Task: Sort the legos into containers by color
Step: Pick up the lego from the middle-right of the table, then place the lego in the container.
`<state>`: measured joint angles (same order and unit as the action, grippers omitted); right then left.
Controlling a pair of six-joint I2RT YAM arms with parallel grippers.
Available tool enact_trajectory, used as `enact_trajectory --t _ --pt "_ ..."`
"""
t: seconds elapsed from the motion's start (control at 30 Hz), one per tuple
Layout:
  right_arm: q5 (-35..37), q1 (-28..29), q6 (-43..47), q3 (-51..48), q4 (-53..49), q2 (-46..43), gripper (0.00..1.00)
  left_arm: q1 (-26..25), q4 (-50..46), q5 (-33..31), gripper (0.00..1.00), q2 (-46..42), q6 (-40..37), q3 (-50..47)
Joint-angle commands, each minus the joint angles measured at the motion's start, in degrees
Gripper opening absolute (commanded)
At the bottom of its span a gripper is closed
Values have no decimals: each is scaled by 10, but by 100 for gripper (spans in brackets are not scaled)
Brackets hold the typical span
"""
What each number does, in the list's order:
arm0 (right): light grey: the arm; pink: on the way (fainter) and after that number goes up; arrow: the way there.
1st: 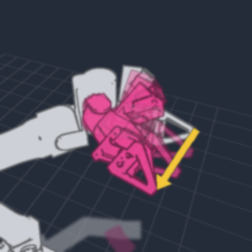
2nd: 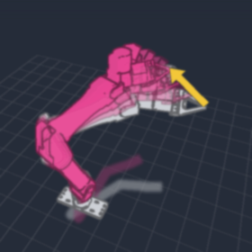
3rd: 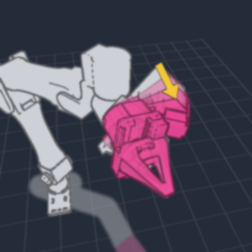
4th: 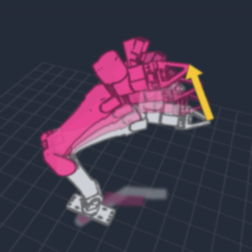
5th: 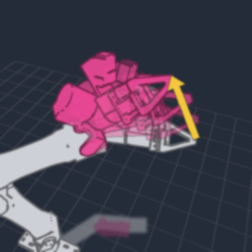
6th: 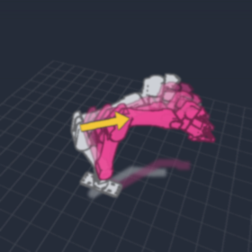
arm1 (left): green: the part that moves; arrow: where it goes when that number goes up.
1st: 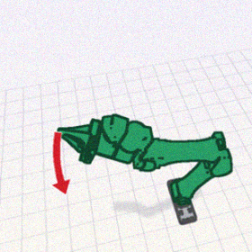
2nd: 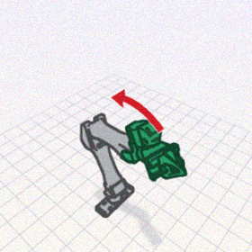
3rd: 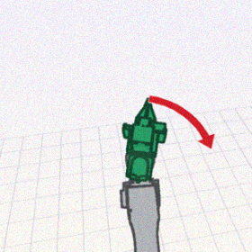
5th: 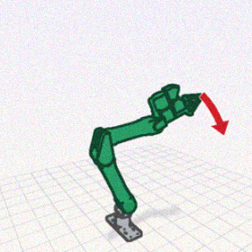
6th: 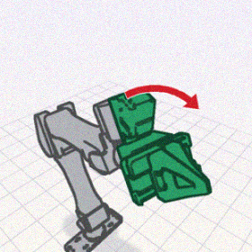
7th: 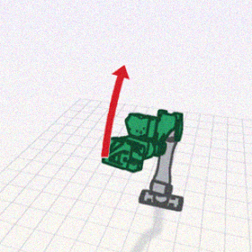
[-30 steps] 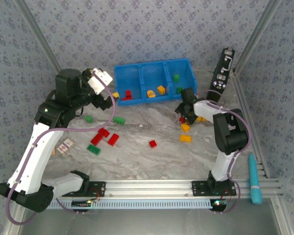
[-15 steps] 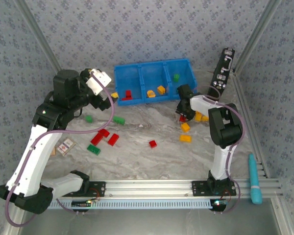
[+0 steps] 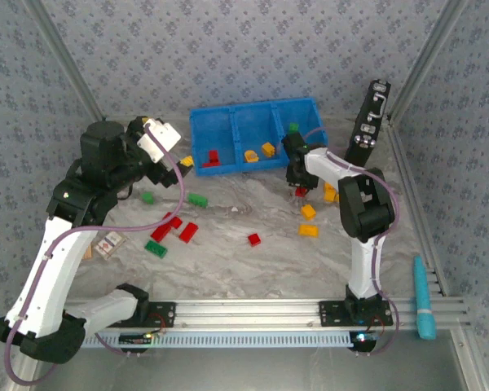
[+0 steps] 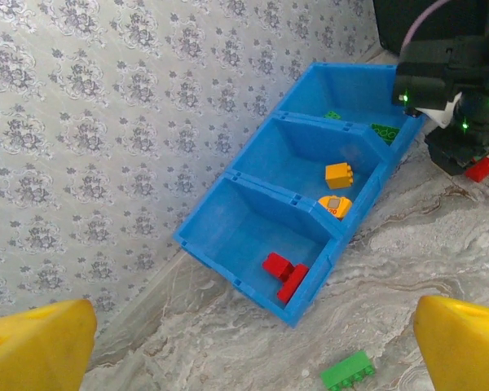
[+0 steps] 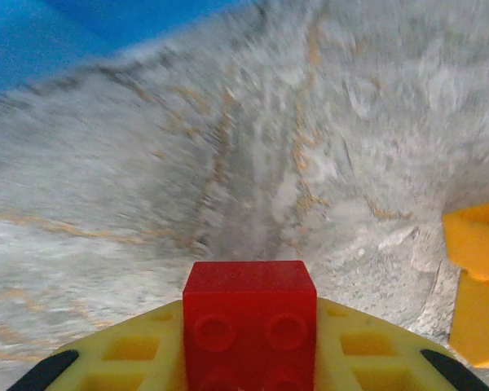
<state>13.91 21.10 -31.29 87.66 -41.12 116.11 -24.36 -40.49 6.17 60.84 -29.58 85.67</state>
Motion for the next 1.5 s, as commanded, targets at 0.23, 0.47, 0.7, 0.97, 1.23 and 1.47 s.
enact_trajectory --t 0.23,0.47,0.7,0.97,1.23,1.47 --pt "34 65 132 271 -58 17 31 2 10 -14 100 -22 -22 -6" --pt "7 111 194 498 -61 138 31 4 12 -26 100 -28 -16 -15" --pt "-38 142 262 465 143 197 30 5 33 -18 100 -33 -13 -29" --pt "-69 168 293 598 155 314 31 7 40 -9 100 -51 -4 -45" --pt "-103 186 315 550 210 340 32 8 55 25 100 -56 22 -45" --pt "-95 195 338 610 184 403 32 8 48 20 100 -69 23 -47"
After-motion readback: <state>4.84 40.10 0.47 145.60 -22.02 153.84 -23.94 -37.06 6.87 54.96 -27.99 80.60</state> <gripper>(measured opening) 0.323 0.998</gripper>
